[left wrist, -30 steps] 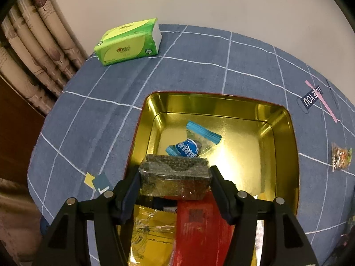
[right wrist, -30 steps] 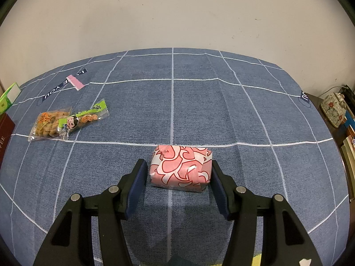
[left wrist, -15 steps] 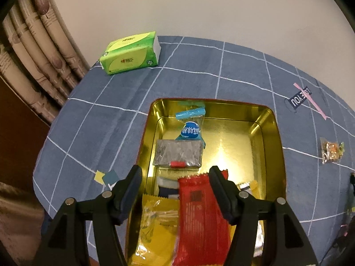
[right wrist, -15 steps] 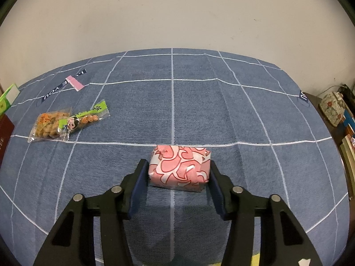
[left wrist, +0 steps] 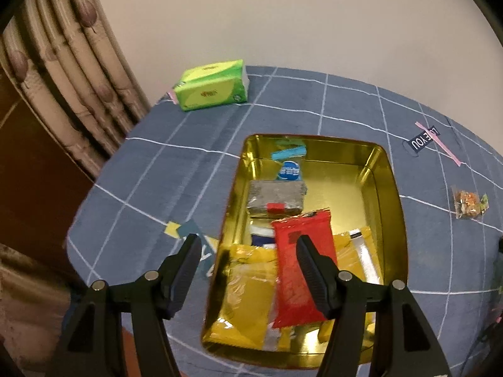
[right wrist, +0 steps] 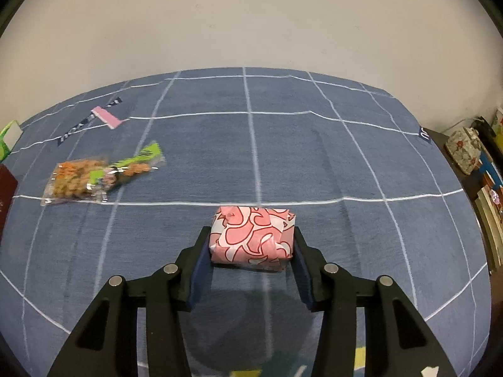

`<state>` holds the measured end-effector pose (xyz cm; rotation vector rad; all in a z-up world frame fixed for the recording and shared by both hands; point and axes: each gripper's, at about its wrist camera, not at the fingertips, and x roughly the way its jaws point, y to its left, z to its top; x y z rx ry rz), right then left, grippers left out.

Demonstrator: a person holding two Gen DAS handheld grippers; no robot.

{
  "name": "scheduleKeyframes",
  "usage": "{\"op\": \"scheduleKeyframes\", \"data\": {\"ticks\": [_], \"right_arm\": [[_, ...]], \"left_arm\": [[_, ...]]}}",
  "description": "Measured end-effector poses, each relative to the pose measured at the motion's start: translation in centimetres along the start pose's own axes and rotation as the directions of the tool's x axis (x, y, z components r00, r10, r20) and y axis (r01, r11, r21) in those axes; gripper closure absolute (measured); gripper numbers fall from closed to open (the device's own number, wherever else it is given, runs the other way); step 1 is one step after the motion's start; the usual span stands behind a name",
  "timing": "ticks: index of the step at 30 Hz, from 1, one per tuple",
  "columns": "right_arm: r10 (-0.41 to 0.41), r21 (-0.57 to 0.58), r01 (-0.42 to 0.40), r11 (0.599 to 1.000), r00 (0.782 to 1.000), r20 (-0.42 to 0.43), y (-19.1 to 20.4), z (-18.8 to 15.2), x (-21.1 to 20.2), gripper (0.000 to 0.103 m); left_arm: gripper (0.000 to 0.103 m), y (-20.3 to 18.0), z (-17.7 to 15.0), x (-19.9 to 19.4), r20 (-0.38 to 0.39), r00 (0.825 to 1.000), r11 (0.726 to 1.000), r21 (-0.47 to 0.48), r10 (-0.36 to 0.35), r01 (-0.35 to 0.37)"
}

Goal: Organize snacks
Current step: 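Carry the pink patterned box into the tin and open the right tool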

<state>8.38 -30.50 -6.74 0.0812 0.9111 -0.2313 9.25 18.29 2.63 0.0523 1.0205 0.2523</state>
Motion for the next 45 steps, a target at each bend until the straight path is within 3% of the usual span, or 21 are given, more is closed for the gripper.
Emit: {"op": "scheduleKeyframes", "data": {"ticks": [7,12,24,32,45], "right_arm": [[0.100,-0.053,-0.099,0.994,0.995,0.020,4.5,1.1,-2.6,0.060],[0.194,-0.133,-0.187,0.973,0.980,0.037,9.9,2.2,-5.2,0.060],[0.424,-0.359,-0.395,0.846,0.906,0.002,24.8,2.2,-11.1,0.060],[0.479,-0.403,-0.459,0.792,0.876,-0.056,30.9,1.2,-11.4,0.060],[0.456,-0.434,-0.456,0.777,0.883,-0.113,36.1,-0.1,-8.9,0.060]], "left_arm": [[0.039,0.6,-1.4,-0.7,0.020,1.000,1.000,0.008,0.021,-0.021],[0.039,1.6,-2.1,-1.1,0.029,0.999,1.000,-0.015,0.023,-0.022],[0.039,5.9,-3.4,-1.6,0.029,0.998,0.994,-0.097,0.055,-0.052],[0.039,8.3,-4.8,-1.4,0.005,0.997,0.986,-0.146,0.078,-0.077],[0.039,8.6,-5.1,-1.2,-0.003,0.998,0.986,-0.151,0.068,-0.068]]}}
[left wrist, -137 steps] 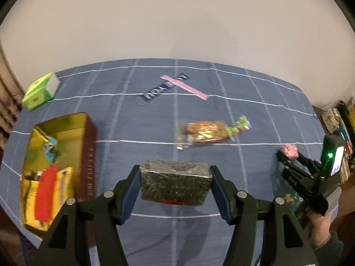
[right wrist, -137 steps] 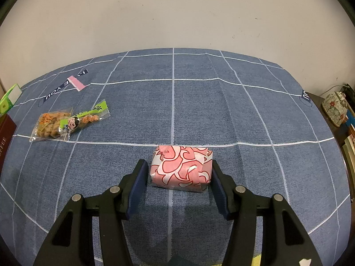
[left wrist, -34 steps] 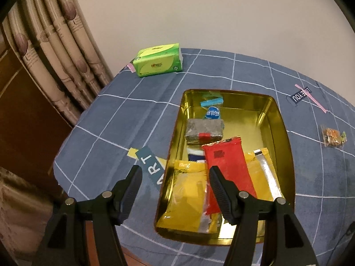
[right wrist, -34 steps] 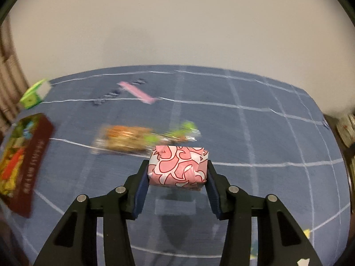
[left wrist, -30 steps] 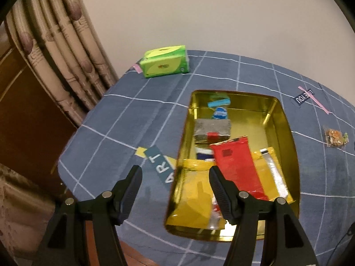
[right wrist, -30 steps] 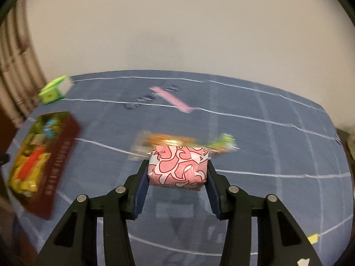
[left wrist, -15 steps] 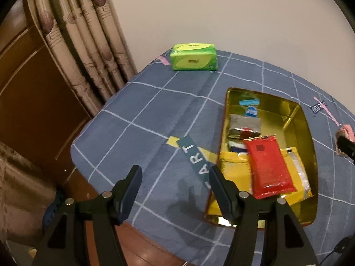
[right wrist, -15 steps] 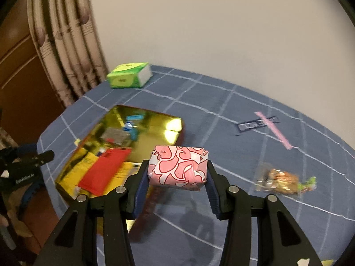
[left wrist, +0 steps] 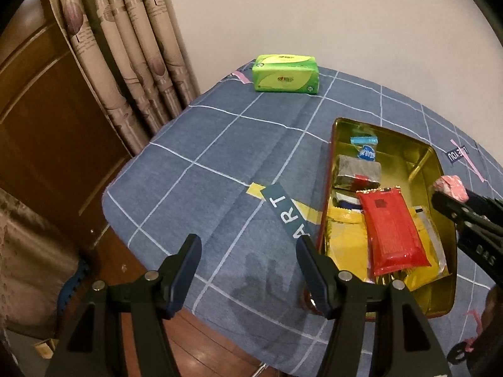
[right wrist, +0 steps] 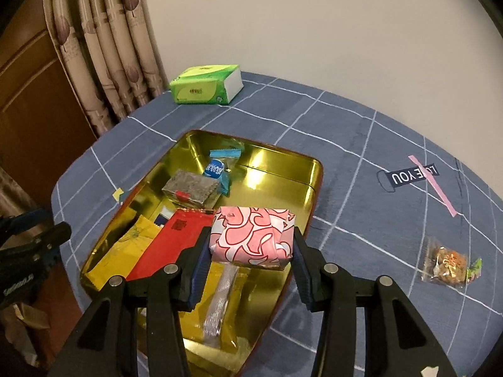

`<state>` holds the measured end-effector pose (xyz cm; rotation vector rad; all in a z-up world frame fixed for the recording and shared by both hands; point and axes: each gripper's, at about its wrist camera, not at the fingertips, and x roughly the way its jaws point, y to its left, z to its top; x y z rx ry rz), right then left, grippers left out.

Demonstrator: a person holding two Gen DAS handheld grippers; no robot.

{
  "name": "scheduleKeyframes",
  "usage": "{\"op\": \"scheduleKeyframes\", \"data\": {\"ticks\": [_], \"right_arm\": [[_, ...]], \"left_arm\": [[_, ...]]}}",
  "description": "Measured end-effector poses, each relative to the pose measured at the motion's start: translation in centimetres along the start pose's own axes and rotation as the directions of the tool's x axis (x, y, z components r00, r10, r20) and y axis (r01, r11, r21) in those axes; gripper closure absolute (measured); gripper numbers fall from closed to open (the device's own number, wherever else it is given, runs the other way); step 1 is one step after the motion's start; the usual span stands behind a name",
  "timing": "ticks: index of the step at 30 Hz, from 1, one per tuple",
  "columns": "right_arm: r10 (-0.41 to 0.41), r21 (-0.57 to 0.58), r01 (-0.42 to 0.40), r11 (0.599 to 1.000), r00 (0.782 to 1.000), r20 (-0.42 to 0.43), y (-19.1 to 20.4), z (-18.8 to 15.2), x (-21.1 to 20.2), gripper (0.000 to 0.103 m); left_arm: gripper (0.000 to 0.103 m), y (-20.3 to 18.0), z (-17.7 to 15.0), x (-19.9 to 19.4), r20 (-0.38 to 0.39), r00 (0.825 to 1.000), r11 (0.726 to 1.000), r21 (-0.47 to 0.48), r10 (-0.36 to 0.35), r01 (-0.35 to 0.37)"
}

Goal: Organize snacks
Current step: 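Carry the pink patterned box into the tin and open the right tool, then move the right tool to the clear dough-twist bag and grasp it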

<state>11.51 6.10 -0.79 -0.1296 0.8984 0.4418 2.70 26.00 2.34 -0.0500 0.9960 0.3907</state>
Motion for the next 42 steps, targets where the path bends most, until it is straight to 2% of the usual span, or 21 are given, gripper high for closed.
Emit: {"op": "scheduleKeyframes", "data": {"ticks": [21,36,42], "right_arm": [[0.009,0.001,-0.009,1.000,0.999,-0.049,0.6,-0.4,2.3,0.058],[0.018,-0.001,-0.018,1.000,1.000,-0.022,0.5,-0.3,1.6,0.057],[0.049,-0.013,-0.049,0.999,0.999,0.018,-1.0,0.1,-0.6,0.057]], "left_arm": [[0.039,-0.1,-0.1,0.4,-0.015,1.000,1.000,0.004,-0.009,0.009],[0.039,-0.9,-0.3,0.1,-0.005,1.000,0.999,0.036,-0.022,0.023],[0.039,-0.8,-0.3,0.2,-0.010,1.000,0.999,0.032,-0.024,0.024]]}}
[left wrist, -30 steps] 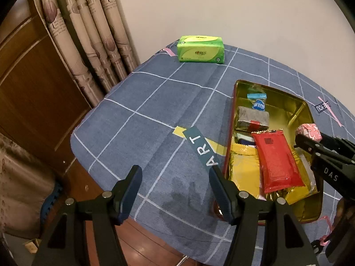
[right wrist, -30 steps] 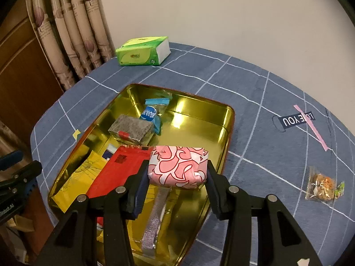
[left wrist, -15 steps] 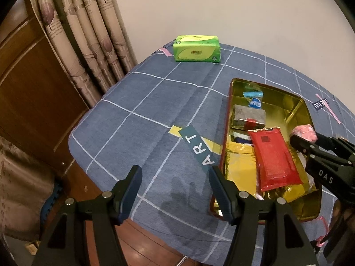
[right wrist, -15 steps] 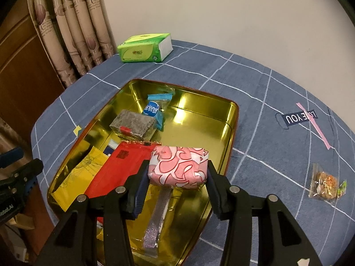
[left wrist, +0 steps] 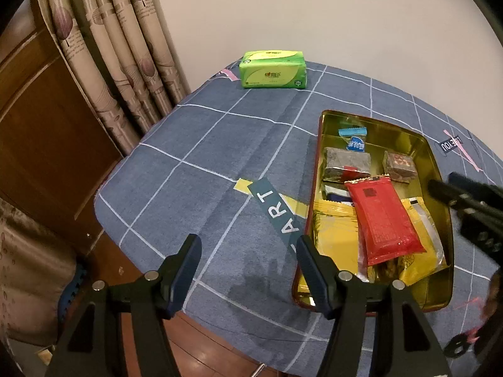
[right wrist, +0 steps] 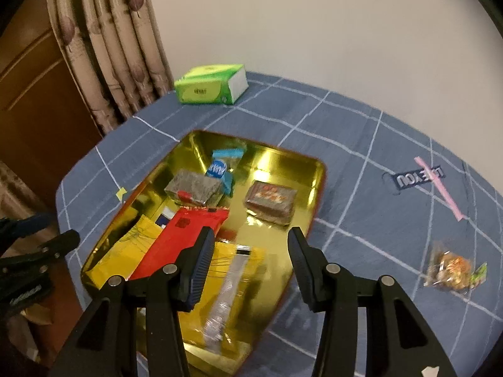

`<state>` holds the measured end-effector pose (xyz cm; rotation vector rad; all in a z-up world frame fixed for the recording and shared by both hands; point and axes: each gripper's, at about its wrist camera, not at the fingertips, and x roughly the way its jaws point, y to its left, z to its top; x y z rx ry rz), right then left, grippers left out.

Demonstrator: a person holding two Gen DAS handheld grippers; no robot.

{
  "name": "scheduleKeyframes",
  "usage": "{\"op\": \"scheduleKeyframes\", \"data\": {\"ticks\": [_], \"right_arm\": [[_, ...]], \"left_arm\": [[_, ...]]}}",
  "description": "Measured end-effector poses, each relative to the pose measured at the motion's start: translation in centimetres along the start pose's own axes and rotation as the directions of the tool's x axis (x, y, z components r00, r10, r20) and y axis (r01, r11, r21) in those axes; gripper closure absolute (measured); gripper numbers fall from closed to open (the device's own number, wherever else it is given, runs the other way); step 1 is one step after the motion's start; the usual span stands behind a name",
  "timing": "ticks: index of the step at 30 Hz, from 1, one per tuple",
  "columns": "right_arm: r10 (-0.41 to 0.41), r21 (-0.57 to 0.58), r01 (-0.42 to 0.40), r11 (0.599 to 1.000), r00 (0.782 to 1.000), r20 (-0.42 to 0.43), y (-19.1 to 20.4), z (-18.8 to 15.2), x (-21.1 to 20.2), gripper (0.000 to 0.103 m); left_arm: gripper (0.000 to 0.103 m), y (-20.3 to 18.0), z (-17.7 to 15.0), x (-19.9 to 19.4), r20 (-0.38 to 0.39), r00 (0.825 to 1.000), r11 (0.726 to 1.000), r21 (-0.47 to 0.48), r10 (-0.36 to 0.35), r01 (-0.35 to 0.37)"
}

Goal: Organize snacks
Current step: 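Move the right tool to the clear dough-twist bag and grasp it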

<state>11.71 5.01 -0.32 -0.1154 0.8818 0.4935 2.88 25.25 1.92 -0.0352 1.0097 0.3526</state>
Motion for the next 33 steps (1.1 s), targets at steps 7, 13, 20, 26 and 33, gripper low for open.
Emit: {"op": "scheduleKeyframes", "data": {"ticks": [7,13,20,26,33], "right_arm": [[-0.056,-0.056,0.057,0.997,0.998,0.018,-5.7,0.0,-2.8,0.050],[-0.106,-0.074,0.101,0.992,0.992,-0.062,-13.1,-1.1,-3.3,0.047],[-0.110,-0.130,0.089,0.987,0.981,-0.163,-18.5,-2.8,-2.5,0.045],[-0.054,-0.225,-0.004,0.974,0.967,-0.249,-19.8,-2.7,-0.7,0.041],[-0.039,-0.310,-0.063,0.949,0.949,-0.314,-20.5,-2.4,0.9,0.040]], "left_arm": [[0.039,-0.1,0.1,0.2,-0.004,1.000,1.000,0.006,0.003,-0.003],[0.039,-0.3,-0.1,0.3,-0.013,1.000,1.000,0.009,0.001,0.000],[0.039,-0.7,-0.2,0.8,-0.037,0.999,1.000,0.010,-0.016,0.016],[0.039,-0.8,0.0,-0.2,-0.021,1.000,1.000,0.006,-0.008,0.008],[0.039,-1.1,-0.2,-0.9,-0.038,0.999,1.000,0.012,0.028,-0.027]]}}
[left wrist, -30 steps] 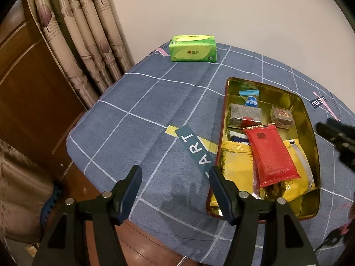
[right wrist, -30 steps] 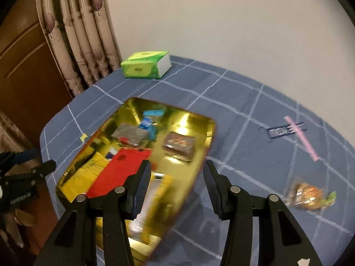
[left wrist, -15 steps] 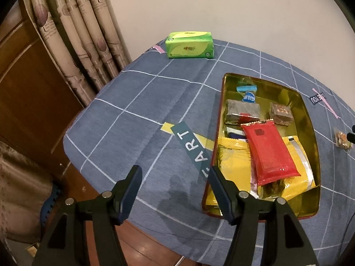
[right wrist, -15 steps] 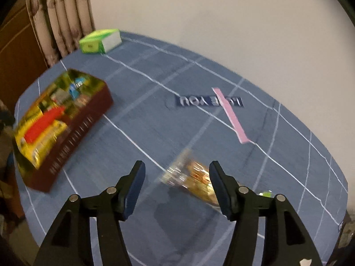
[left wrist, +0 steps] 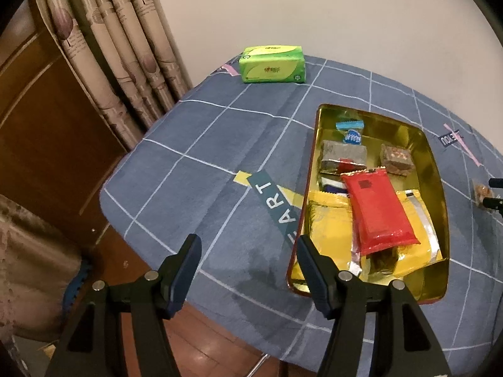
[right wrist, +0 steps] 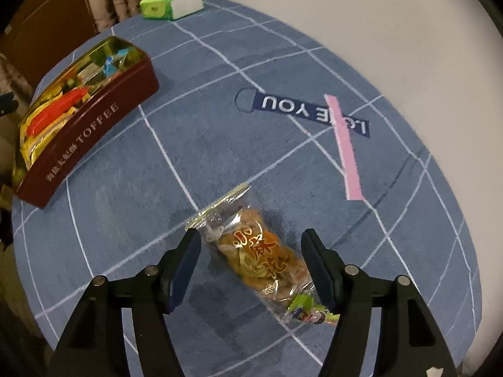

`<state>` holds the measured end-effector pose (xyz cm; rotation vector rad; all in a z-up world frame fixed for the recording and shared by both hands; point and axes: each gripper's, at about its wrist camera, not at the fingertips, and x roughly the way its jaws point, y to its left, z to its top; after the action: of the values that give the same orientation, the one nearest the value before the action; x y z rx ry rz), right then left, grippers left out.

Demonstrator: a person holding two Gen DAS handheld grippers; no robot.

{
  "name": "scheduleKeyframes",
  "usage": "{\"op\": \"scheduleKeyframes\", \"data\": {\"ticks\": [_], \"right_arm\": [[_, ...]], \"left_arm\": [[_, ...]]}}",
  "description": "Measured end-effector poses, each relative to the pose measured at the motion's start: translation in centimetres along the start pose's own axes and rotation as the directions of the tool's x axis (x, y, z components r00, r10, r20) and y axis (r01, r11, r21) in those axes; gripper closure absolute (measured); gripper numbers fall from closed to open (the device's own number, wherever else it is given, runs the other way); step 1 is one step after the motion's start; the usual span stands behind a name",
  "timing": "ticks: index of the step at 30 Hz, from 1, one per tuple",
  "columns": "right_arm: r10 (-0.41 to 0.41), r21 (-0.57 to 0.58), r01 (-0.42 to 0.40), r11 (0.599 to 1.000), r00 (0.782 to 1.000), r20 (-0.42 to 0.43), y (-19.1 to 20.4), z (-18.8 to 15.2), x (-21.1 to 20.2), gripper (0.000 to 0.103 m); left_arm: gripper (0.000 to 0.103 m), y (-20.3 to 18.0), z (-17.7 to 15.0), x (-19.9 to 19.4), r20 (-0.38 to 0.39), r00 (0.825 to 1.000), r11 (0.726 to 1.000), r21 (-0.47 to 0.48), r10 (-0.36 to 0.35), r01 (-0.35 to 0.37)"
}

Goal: Organize snacks
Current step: 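Move the right tool to the clear dough-twist bag and grasp it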

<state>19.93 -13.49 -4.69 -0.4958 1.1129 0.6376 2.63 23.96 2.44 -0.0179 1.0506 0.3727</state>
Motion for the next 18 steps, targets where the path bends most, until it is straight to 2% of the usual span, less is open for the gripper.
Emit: {"op": "scheduleKeyframes", "data": {"ticks": [3,7,12,18], "right_arm": [[0.001,-0.009,-0.001,1.000,1.000,-0.002,0.0,-0.4,0.5,0.040],[0.012,0.046,-0.013,0.999,0.999,0.033,-0.1,-0.6,0.7,0.042],[-0.007,0.163,-0.005,0.987,0.997,0.073,0.1,-1.1,1.0,0.044],[-0.099,0.340,0.057,0.939,0.989,0.107,0.5,-1.6,0.9,0.046]], "left_arm": [[0.039,-0.9,0.2,-0.2,-0.001,1.000,1.000,0.026,-0.002,0.002],[0.039,-2.4,0.6,-0.4,0.003,1.000,0.998,0.053,-0.018,0.018],[0.039,-4.2,0.7,-0.6,0.013,0.999,0.995,0.085,-0.050,0.049],[0.039,-5.7,0.6,-0.6,0.012,0.996,0.991,0.099,-0.088,0.086]]}}
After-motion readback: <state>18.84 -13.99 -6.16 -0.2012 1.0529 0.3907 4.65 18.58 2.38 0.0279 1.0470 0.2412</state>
